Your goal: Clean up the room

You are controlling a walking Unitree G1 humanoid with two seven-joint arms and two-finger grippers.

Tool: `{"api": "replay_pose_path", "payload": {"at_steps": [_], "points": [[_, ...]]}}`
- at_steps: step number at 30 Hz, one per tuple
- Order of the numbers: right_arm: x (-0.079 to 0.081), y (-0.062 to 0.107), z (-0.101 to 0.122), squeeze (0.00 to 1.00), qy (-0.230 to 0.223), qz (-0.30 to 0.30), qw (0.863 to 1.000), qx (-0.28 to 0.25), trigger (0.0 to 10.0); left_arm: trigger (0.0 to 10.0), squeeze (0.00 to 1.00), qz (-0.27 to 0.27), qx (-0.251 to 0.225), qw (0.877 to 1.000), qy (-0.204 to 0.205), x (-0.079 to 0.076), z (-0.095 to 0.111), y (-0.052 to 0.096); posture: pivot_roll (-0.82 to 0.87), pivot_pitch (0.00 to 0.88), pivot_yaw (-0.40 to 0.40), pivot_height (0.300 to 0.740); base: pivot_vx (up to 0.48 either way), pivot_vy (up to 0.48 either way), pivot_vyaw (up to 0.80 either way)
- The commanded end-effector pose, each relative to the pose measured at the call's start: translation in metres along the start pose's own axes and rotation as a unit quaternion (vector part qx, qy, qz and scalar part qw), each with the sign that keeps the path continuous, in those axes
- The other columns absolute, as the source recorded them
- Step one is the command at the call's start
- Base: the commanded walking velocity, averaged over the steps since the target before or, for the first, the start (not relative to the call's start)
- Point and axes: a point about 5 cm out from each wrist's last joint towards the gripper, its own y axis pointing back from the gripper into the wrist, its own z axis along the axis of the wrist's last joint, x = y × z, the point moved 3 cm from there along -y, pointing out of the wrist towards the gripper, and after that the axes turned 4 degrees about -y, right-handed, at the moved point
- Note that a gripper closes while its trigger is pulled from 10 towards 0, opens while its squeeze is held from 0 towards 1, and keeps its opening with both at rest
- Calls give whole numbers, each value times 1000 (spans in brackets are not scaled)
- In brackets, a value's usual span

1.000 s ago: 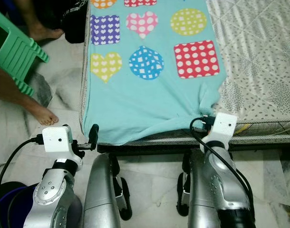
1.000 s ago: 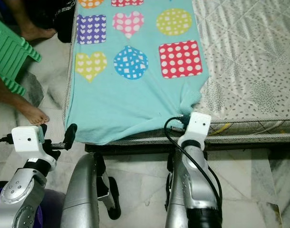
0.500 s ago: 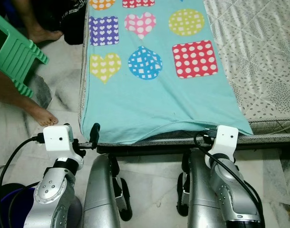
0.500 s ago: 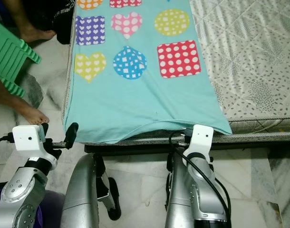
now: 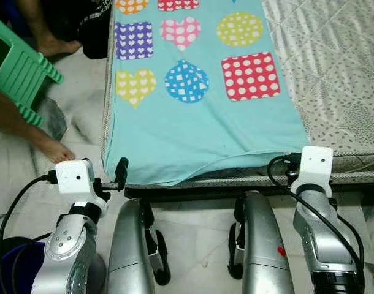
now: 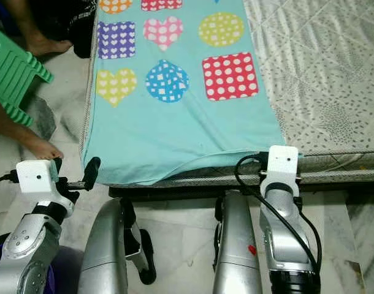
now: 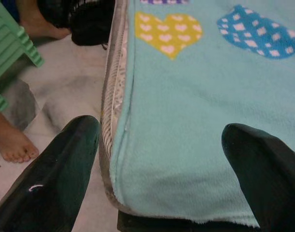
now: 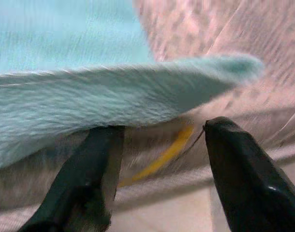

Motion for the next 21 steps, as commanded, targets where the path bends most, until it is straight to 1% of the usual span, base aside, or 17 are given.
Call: {"api": "replay_pose_path", "payload": {"at_steps": [1,3,5,6,7,8,13,15,17,19,21], "points": [[-3,2,10,1000,4,-6,1000,-24,10000,10000,0,14,9,1000,-7,8,-5,3,-85,330,99,567,0,0,0],[-3,2,12,1000,5,-7,1000,-28,10000,10000,0,14,7,1000,-8,7,-5,2,-88,327,98,567,0,0,0],[-6,2,16,1000,15,-11,999,-39,10000,10000,0,17,2,1000,-8,8,-3,0,-93,319,98,567,0,0,0],[-10,1,17,1000,26,-17,999,-42,10000,10000,0,18,1,1000,-9,8,-3,0,-94,315,97,567,0,0,0],[-10,1,17,1000,26,-17,999,-42,10000,10000,0,18,1,1000,-9,8,-3,0,-94,315,97,567,0,0,0],[-17,0,15,1000,33,-27,998,-39,10000,10000,0,19,3,1000,-12,9,-5,0,-95,315,97,567,0,0,0],[-34,-7,11,1000,47,-49,997,-35,10000,10000,0,17,9,1000,-13,9,-9,0,-98,313,101,567,0,0,0],[-43,-12,9,1000,62,-60,996,-33,10000,10000,0,15,10,1000,-13,8,-9,0,-100,312,106,567,0,0,0],[-48,-15,9,1000,66,-67,995,-32,10000,10000,0,13,10,1000,-13,8,-10,0,-99,311,108,567,0,0,0],[-52,-17,13,1000,65,-72,994,-42,10000,10000,0,12,9,1000,-14,8,-9,-1,-98,310,111,567,0,0,0],[-54,-19,22,1000,55,-76,994,-57,10000,10000,0,11,7,1000,-15,8,-8,-3,-99,309,114,567,0,0,0]]}}
